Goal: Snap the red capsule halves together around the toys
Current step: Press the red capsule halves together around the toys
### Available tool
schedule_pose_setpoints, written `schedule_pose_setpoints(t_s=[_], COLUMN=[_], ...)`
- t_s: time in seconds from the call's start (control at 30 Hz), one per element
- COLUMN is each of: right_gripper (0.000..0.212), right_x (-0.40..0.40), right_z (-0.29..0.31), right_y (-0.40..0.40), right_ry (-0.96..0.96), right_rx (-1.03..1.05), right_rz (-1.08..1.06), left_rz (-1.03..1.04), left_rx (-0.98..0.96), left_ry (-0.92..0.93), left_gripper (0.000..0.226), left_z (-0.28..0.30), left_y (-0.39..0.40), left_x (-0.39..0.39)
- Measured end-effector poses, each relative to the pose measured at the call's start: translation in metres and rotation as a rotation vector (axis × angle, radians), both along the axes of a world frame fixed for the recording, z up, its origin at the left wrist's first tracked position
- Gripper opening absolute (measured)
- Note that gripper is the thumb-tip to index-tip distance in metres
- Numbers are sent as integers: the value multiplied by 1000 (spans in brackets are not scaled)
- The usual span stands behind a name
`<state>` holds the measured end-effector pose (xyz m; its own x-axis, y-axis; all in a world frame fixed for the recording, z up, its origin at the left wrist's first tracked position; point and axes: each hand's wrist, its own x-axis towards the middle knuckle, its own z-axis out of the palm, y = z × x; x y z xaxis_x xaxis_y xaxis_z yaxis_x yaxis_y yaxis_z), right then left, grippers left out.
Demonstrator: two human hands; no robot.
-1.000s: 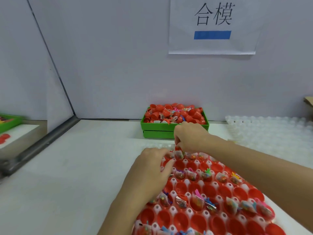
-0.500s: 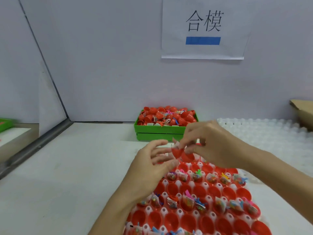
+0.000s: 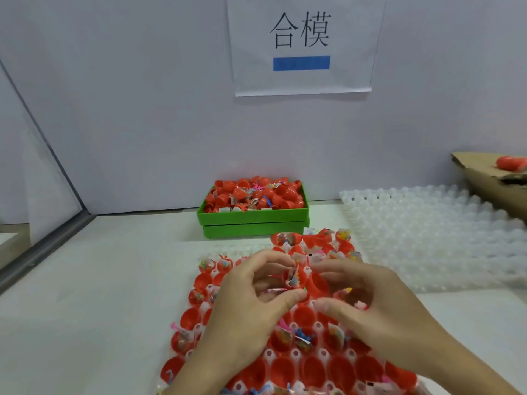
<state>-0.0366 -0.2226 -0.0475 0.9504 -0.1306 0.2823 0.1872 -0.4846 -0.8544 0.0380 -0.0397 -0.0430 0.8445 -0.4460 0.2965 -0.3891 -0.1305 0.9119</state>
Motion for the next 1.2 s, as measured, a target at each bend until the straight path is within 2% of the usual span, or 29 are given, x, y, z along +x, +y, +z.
schedule_pose_setpoints(t_s=[0.1,0.2,0.33,0.47,0.7,0.8,0.87,1.07,1.2], right_gripper=[30,34,39,32,31,36,32,29,32], right_x=[-2,-5,-6,-7,-7,-9,-10,-10,-10], right_z=[-3,-4,-6,-7,-7,-9,-9,-8,-9], right_y=[-5,-7,-6,-3,-1,0,1,-1,-2], right_ry=[-50,-90,-136,-162,-184,-211,-239,-327,-336], right_rx=[92,218,259,295,312,276,222,-84,-135], right_rz=[-55,-21,4,19,13,42,47,63,79], left_rz=[-14,-26,-20,-39,-87,-110,-130,-170,-159], left_rx=[1,6,43,36,-27,-62,-103,-143,-169], left_ry=[-14,-18,-49,-68,-73,-69,-69,-42,-19], left_gripper=[36,40,43,38,20,17,14,14,11], left_z=[0,-1,-4,-4,-3,-3,-1,0,0], left_y=[-3,-6,-9,-9,-8,-9,-9,-8,-9], left_x=[-4,-7,-9,-10,-12,-12,-11,-10,-12])
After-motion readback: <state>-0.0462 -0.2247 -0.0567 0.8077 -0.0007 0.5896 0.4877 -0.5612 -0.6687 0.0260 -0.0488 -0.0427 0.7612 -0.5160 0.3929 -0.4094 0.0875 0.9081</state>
